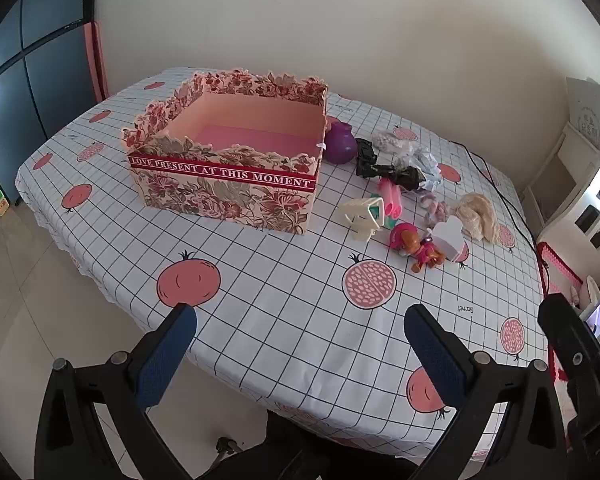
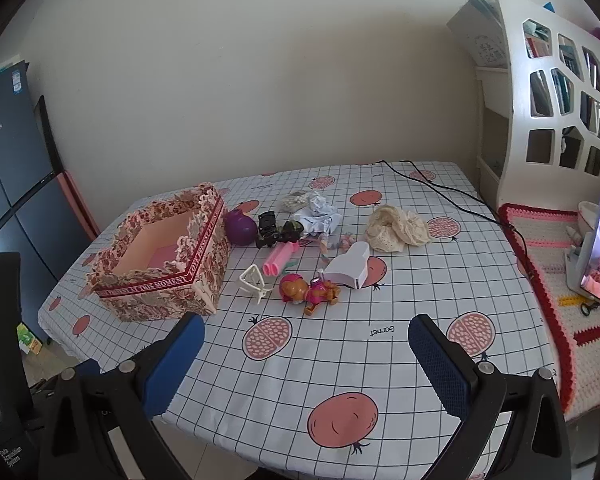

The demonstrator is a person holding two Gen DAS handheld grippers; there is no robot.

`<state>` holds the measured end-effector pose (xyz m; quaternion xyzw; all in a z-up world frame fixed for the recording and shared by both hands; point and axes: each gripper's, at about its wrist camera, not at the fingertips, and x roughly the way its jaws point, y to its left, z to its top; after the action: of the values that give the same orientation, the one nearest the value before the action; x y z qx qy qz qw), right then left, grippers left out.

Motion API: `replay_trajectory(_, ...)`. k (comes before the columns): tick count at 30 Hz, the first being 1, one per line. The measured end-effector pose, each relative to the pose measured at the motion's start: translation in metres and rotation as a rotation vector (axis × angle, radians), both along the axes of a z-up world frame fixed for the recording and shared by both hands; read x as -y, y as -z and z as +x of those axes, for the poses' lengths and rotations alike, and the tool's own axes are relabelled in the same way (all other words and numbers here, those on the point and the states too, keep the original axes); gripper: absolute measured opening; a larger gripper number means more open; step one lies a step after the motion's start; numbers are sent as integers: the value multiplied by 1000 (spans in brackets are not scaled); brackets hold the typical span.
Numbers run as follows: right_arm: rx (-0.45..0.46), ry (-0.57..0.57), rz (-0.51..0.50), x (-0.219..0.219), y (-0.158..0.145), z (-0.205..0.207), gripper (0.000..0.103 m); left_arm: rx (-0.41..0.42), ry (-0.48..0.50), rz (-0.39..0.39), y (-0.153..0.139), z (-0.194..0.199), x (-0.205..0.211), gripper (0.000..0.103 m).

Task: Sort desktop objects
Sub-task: 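Move both tools toward the cluster of toys beside the gift box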

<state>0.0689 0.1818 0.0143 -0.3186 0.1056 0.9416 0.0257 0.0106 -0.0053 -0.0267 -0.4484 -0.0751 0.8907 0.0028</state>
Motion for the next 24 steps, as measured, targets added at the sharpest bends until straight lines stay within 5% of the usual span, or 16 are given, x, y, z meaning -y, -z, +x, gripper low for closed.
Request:
replay_trajectory(12, -16, -20, -1, 3, -5, 0, 103, -93, -64, -4, -20, 0, 14, 103)
replay_trajectory(24, 24, -23, 14, -3, -12, -12, 103, -179, -27, -82, -35, -4, 0, 103)
